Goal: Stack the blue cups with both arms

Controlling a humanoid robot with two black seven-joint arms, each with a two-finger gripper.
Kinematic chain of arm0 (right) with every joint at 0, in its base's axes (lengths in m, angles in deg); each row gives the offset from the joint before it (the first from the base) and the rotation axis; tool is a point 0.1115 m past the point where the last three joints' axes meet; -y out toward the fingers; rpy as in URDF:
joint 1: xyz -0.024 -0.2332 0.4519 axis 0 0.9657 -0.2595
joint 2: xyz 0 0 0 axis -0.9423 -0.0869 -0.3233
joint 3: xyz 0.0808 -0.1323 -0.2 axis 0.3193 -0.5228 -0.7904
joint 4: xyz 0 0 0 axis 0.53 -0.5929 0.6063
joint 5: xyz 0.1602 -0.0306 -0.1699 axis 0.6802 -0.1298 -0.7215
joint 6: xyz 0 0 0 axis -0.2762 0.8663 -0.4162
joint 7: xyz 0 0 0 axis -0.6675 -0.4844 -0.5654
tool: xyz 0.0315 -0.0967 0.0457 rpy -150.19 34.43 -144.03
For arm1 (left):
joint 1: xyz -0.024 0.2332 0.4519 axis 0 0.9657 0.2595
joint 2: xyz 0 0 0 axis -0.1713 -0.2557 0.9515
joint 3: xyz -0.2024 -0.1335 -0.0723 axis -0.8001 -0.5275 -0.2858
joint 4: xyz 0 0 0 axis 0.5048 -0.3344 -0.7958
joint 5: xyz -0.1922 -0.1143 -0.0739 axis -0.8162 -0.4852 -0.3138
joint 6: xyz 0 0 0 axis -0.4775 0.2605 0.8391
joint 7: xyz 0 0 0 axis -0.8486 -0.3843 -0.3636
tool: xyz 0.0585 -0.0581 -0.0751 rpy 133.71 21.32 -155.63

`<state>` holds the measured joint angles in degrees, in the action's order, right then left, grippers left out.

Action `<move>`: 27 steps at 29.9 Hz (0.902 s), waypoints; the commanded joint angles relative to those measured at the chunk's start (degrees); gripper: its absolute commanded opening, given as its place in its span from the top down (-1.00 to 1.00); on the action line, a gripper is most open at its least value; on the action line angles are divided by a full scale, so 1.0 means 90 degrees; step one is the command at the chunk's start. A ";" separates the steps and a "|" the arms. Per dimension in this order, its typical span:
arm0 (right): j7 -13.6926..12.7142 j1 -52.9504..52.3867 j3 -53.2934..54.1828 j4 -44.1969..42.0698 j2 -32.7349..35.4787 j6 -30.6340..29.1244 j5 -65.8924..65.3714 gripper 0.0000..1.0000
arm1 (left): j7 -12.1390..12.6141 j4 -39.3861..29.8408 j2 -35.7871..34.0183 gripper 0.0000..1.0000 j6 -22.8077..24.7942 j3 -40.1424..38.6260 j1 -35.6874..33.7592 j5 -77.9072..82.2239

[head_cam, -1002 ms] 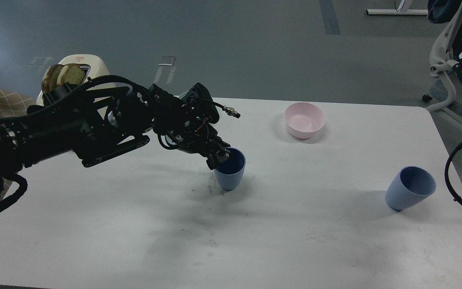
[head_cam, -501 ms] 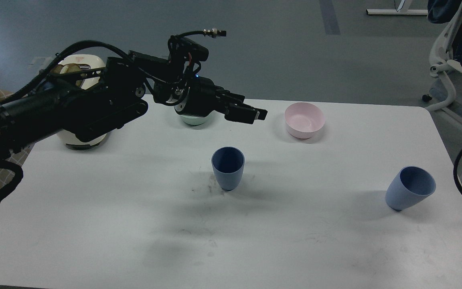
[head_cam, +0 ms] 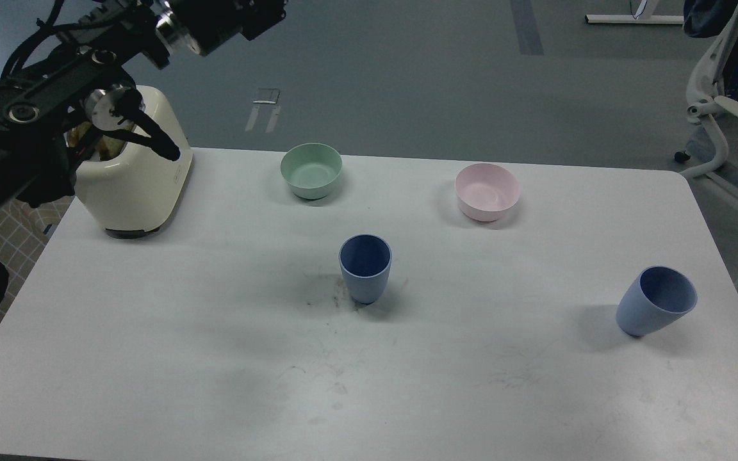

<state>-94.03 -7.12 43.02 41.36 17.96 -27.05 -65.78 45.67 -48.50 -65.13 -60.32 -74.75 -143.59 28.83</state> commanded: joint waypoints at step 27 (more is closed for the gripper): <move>0.1000 0.1450 -0.2601 0.1165 0.1798 0.0001 -0.7291 -1.00 | 0.0146 0.0197 0.0496 -0.95 -0.0003 -0.2310 0.1836 -0.0502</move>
<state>-85.13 4.03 20.11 52.10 33.41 -27.03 -131.02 46.94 -46.64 -60.74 -60.32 -96.48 -127.07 24.30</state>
